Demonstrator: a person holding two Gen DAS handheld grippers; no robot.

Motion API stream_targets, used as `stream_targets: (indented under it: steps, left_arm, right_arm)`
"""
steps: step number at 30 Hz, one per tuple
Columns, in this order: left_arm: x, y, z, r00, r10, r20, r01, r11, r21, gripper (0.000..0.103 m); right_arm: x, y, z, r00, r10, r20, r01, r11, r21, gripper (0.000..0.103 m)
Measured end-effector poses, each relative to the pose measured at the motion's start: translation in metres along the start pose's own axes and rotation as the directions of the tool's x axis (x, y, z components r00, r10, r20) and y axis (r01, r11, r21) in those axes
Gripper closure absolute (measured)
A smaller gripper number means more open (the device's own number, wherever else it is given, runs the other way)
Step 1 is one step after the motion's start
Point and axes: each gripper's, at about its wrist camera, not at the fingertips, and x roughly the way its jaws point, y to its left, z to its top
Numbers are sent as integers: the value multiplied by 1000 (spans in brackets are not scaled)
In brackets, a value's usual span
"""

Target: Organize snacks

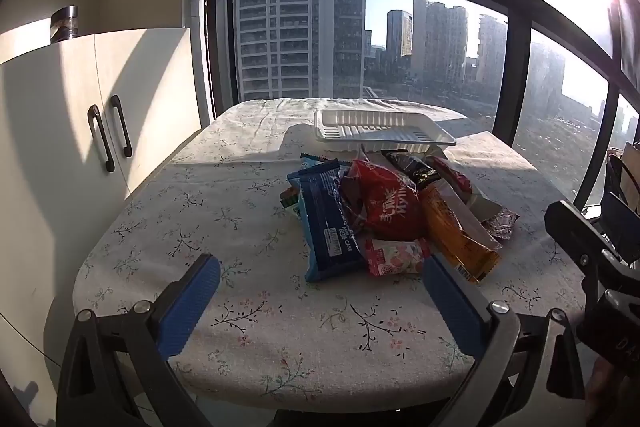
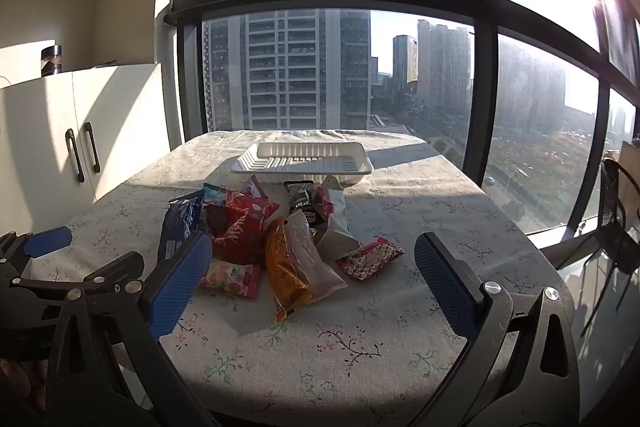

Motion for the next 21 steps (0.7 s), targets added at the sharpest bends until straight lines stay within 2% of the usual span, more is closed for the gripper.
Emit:
stream_targets:
  steps: [4, 7, 21]
  left_arm:
    - [0, -6, -4, 1000, 0, -1, 0, 1000, -5, 0]
    - [2, 5, 0, 1000, -23, -21, 22, 999, -33, 0]
    - [1, 7, 1, 1000, -17, -19, 16, 999, -31, 0]
  right_arm:
    - [1, 0, -1, 1000, -1, -4, 1, 1000, 1, 0]
    - [3, 0, -2, 1000, -1, -8, 1, 1000, 0, 0]
    - [5, 3, -5, 1000, 0, -7, 0, 1000, -6, 0]
